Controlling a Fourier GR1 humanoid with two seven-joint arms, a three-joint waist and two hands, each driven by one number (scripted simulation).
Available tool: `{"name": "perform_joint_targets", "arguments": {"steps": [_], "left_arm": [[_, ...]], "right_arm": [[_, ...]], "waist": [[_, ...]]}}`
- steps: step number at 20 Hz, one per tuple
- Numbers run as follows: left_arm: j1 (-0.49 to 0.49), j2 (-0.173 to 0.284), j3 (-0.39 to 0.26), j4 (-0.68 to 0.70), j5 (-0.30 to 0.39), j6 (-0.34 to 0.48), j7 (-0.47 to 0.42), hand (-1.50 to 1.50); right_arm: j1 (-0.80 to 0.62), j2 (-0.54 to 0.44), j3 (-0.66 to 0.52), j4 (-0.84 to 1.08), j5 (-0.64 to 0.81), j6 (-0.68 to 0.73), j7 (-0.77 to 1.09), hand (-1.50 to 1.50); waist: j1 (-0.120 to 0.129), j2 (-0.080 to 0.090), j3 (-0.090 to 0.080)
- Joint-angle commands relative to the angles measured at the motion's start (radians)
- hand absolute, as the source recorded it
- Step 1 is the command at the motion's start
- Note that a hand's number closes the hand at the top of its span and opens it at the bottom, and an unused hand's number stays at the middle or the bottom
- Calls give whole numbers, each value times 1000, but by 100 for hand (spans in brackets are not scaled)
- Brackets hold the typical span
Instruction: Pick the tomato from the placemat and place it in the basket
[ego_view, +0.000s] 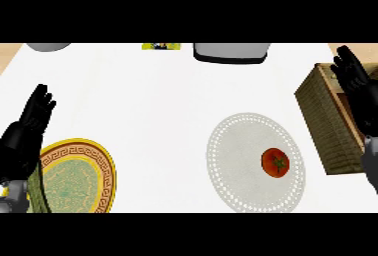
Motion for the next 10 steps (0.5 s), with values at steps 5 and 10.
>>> {"name": "perform_joint_targets", "arguments": {"steps": [5, 10], "left_arm": [[52, -142, -19, -54, 27, 54, -93, 0], [38, -210, -87, -76, 33, 54, -78, 0]], "right_arm": [[285, 120, -52, -259, -57, -46, -294, 150], [400, 232, 299, -372, 322, -150, -460, -150]], "waist": [[-69, -21, 63], [-32, -11, 61]]}}
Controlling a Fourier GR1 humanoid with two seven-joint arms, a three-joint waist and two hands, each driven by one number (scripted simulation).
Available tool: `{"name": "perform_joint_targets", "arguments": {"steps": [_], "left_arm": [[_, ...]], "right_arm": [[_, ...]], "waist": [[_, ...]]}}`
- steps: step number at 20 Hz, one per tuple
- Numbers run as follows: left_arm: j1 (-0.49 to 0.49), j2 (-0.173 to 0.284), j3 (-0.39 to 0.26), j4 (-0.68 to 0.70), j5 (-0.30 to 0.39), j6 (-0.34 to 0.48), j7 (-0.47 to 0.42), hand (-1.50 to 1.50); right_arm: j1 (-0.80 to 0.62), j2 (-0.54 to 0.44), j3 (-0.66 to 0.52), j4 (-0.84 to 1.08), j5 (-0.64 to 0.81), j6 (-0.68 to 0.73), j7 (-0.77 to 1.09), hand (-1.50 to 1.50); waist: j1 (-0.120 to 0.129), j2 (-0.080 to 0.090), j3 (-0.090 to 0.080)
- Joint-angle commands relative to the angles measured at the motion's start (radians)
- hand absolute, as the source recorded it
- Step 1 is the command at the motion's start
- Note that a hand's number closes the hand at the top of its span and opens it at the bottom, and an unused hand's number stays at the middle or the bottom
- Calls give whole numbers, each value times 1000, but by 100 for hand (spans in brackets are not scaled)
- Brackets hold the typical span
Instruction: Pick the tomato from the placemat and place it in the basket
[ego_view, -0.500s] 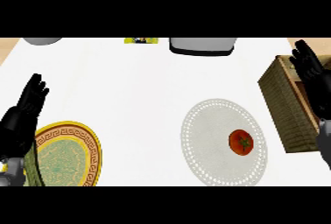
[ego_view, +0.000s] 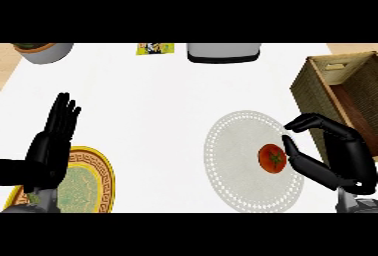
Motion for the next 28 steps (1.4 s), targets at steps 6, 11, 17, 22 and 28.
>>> {"name": "perform_joint_targets", "arguments": {"steps": [6, 11, 17, 22, 28], "left_arm": [[11, -70, -49, -6, -19, 21, -23, 0], [36, -60, -35, -19, -20, 26, -25, 0], [41, -48, -30, -24, -30, 17, -45, 0], [21, -76, -56, 6, -42, 7, -70, 0], [-18, -94, -58, 23, -41, -2, -39, 0]], "right_arm": [[330, 270, 232, -97, 462, -501, -4, -150], [467, 149, 79, -194, 686, -570, 268, -150], [659, 2, 56, -405, 880, -319, 558, -150], [703, -62, 123, -700, 932, -32, 816, -150], [534, -36, 227, -825, 952, 191, 1110, -150]], "waist": [[-9, 4, 2], [-29, 3, -5], [-13, 10, -9], [23, 19, -4], [40, 16, 2]]}}
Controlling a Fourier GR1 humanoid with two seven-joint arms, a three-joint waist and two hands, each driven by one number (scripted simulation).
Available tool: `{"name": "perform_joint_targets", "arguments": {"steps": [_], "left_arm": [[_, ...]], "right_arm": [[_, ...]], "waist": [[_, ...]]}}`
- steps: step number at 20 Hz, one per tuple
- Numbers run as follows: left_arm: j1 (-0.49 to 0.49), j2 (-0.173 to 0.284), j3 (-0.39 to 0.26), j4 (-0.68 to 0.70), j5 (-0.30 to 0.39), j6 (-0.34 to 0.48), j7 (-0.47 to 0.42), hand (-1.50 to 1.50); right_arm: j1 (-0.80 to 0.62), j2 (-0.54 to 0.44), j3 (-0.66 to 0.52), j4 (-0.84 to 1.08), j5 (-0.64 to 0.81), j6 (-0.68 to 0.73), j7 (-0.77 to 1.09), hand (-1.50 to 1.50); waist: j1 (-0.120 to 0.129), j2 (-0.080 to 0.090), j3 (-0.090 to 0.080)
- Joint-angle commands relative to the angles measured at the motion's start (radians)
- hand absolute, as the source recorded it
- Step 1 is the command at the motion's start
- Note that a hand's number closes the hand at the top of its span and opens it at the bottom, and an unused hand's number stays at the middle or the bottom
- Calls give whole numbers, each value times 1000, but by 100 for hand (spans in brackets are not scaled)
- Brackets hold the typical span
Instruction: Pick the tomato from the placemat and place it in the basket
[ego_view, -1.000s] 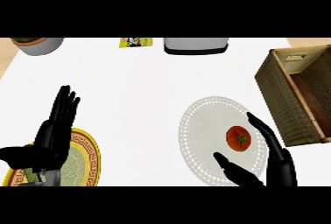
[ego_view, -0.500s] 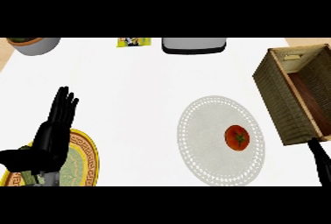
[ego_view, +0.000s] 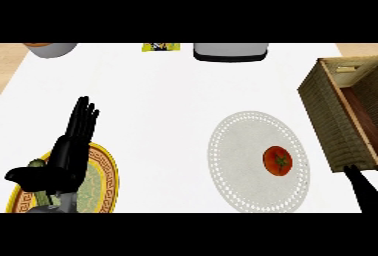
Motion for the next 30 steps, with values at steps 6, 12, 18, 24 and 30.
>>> {"name": "perform_joint_targets", "arguments": {"steps": [6, 12, 18, 24, 30], "left_arm": [[20, -6, 17, -26, -10, -14, 16, 0], [-64, -39, 51, 40, -25, -43, 40, 0], [37, -52, 60, -20, -67, -71, 17, 0], [-52, -80, 109, 66, -61, -112, 2, 0], [-30, -97, 124, 45, -79, -116, 8, 0]], "right_arm": [[-240, 33, 105, -157, 112, 300, 445, -150], [-308, 88, 77, -5, 88, 255, 385, -150], [-311, 122, 35, 108, 87, 212, 267, -150], [-324, 196, 98, 195, 165, 142, 221, -150], [-215, 160, 62, 240, 211, 47, 114, -150]], "waist": [[7, -5, 5], [-1, -4, 6], [3, -4, 7], [2, -4, 6], [0, -4, 6]]}}
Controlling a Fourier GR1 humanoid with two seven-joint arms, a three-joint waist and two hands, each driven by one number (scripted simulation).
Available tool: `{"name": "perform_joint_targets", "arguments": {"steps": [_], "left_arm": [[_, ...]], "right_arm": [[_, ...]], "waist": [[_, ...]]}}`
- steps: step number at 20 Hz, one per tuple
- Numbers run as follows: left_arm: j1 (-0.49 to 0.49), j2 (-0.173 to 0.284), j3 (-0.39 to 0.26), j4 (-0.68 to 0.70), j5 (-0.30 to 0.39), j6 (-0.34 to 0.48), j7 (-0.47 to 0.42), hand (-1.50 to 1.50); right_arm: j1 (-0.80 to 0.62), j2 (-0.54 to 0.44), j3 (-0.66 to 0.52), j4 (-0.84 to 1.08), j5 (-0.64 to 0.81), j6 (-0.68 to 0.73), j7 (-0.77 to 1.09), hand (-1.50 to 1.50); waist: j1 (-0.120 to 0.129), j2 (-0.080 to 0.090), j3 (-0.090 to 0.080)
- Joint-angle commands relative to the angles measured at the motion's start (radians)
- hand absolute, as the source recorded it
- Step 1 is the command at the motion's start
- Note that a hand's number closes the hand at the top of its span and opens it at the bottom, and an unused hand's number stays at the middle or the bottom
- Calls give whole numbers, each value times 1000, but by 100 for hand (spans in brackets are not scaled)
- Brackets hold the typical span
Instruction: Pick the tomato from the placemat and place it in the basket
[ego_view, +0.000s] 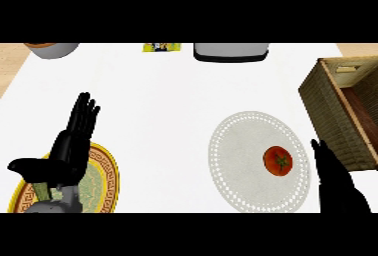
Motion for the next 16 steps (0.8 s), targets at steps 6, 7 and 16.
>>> {"name": "perform_joint_targets", "arguments": {"steps": [6, 7, 16], "left_arm": [[23, -56, 9, 21, -46, -16, -45, 0], [5, -32, 28, -53, -27, -21, 44, 0], [70, -38, 35, -95, -52, -61, 50, 0]], "right_arm": [[-16, 41, -48, 96, 19, -64, -81, -150], [-100, 72, -57, 148, 11, -18, -50, -150], [-71, 93, -71, 222, 36, -25, -83, -150]], "waist": [[0, 0, 0], [3, 0, 0], [2, 0, 0]]}}
